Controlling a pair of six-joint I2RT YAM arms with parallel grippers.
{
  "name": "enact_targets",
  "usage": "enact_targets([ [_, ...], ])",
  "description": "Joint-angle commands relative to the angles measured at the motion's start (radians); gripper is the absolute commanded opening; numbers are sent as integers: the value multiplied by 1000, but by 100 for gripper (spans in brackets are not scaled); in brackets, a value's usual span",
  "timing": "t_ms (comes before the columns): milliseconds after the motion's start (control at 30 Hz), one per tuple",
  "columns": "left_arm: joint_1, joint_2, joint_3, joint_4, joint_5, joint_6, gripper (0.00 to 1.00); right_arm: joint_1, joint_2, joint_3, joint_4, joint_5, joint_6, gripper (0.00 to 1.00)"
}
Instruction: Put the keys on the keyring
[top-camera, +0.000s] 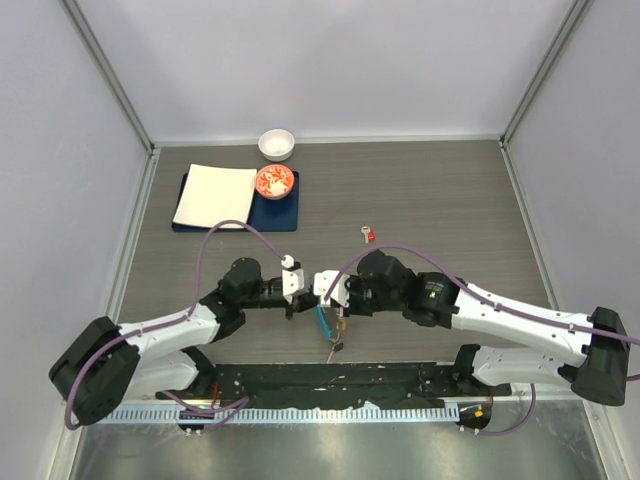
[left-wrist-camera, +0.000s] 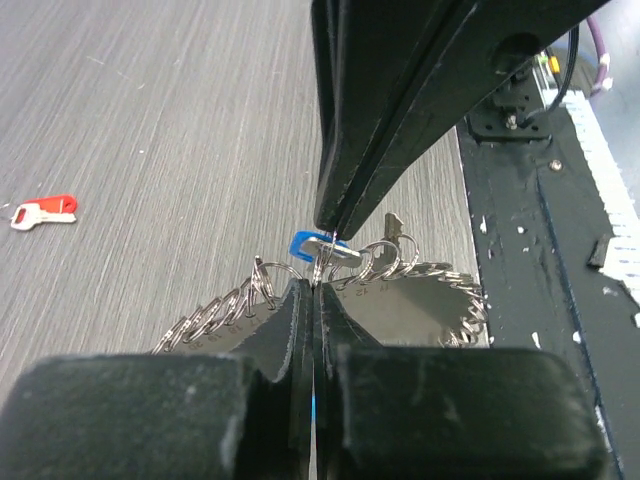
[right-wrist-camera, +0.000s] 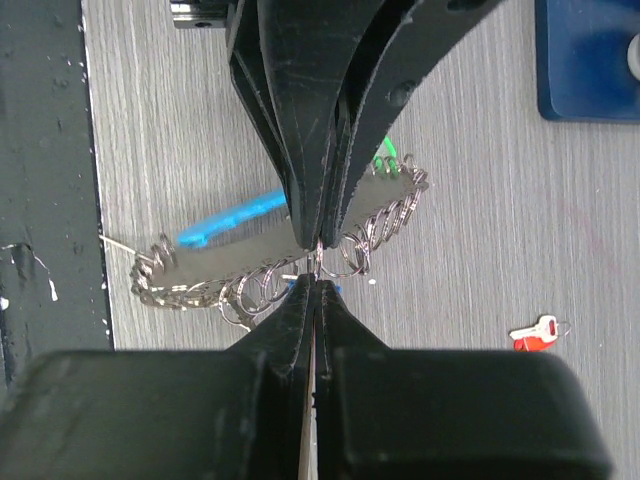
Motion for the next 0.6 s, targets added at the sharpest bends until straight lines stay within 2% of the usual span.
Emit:
enact_targets([
  [0, 4, -86, -65, 188, -129, -140, 0, 8, -60, -8, 54, -10, 34, 1],
  [200, 4, -134, -158, 378, -199, -311, 0, 8, -73, -53, 103, -30, 64, 1],
  [567, 4, -177, -195, 478, -257, -364, 0, 8, -57, -87, 169, -79, 85, 1],
])
